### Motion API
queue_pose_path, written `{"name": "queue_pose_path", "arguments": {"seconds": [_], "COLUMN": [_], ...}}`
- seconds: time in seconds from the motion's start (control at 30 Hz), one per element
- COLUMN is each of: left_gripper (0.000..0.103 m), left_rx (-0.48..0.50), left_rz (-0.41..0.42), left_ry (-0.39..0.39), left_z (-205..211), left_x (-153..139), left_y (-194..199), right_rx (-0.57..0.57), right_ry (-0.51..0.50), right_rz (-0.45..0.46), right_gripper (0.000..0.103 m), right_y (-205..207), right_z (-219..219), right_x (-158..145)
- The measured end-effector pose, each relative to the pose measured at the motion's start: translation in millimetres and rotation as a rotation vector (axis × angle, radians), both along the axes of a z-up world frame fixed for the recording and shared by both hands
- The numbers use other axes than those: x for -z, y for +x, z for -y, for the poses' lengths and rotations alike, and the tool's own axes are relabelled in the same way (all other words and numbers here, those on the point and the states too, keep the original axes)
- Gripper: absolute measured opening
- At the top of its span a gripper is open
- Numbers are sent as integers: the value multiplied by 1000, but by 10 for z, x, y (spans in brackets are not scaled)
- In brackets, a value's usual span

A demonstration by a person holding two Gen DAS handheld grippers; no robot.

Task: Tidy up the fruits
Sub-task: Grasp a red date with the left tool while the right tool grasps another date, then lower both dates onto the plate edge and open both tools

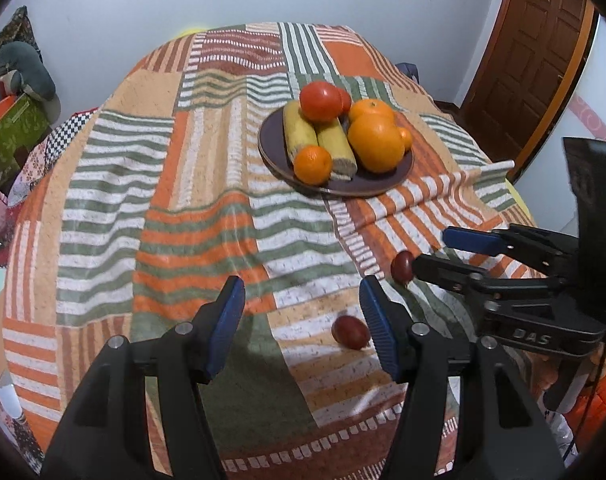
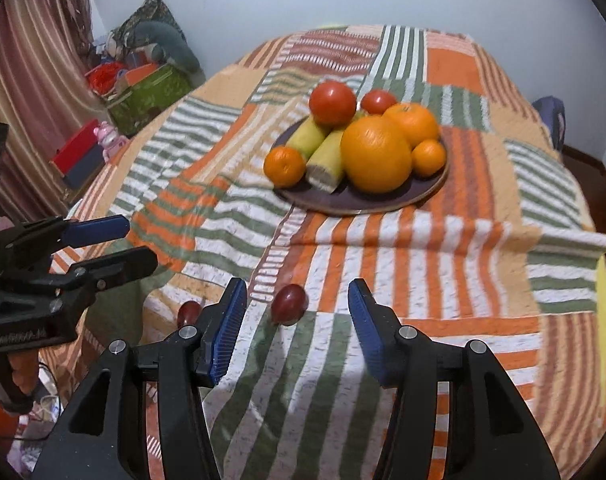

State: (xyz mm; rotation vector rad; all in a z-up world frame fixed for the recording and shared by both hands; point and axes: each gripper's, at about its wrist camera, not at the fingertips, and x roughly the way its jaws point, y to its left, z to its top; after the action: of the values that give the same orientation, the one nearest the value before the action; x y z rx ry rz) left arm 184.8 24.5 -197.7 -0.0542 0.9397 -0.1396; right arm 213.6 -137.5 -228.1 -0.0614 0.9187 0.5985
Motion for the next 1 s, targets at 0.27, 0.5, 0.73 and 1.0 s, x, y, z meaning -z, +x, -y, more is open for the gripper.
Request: {"name": "queue_pose_path", "arguments": {"seconds": [0.27,0.5,0.73,1.0], "left_gripper": [59,57,34,24], "left_rx": [38,66,82,89], "left_rz": [-33,-63,-88,-81], "left_ry": [-17,-21,-20,-21], "left_z": [90,207,290,299], "left_x": [160,287,408,379], "left_y": [-45,-76,-71,-92], "right_rx": [-33,-35,-10,28], "right_ry": [-24,-48,-26,-7], "right_rz": [-45,-12,-2,16], "right_gripper": [30,21,21,21], "right_y": [3,-2,-33,-52], "right_z": [-115,-134,-2,172], "right_x": [205,200,123,20]}}
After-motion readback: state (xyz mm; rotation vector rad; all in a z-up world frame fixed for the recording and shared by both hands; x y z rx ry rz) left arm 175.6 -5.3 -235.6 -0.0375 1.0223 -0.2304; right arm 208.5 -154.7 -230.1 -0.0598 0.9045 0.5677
